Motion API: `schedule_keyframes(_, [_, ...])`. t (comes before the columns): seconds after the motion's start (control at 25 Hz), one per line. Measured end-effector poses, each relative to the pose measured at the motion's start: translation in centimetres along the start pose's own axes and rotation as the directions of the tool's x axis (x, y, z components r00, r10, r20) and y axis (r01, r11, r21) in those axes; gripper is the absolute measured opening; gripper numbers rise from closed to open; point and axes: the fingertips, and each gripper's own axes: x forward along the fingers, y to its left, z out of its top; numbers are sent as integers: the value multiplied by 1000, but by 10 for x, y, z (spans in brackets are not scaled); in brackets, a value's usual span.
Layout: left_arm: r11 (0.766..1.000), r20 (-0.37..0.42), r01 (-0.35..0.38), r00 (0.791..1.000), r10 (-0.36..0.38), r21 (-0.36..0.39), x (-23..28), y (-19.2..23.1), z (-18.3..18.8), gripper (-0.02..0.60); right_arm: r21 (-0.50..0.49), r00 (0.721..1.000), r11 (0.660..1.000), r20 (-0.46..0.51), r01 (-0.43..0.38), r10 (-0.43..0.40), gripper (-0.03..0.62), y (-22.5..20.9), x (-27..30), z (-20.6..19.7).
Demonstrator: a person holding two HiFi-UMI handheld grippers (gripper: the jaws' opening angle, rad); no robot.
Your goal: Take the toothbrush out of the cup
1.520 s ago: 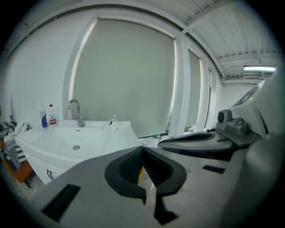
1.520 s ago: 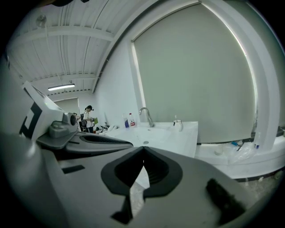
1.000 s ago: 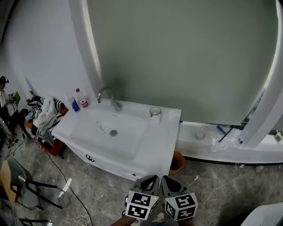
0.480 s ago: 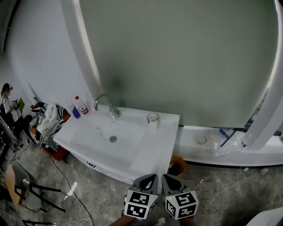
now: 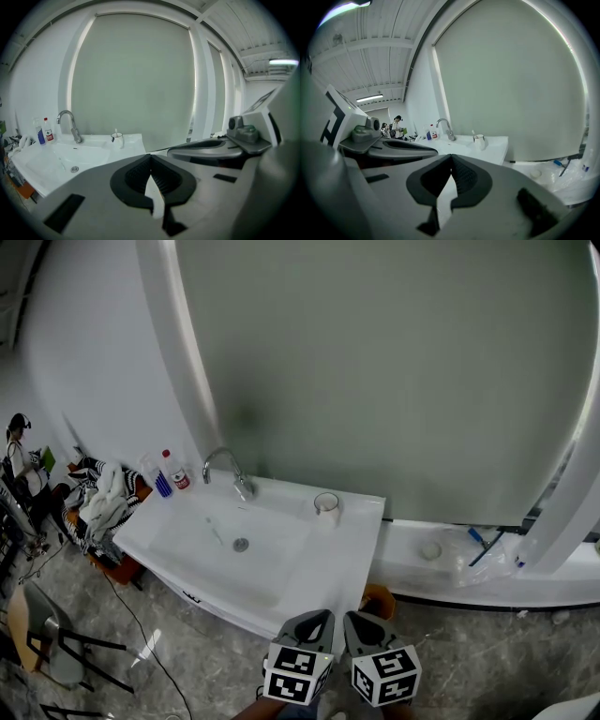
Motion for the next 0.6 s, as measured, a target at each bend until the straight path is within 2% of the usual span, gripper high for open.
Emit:
schedule_keyframes(0.44, [1000, 11, 4, 1000, -4, -5, 47, 39, 22, 9, -16, 1000, 1000, -8, 3, -3, 11, -24, 52, 18])
schedule_keyframes(0.6, [1000, 50, 12, 999, -12, 4, 62, 54, 40, 9, -11, 1000, 1000, -3, 25, -25, 11, -35, 71, 29])
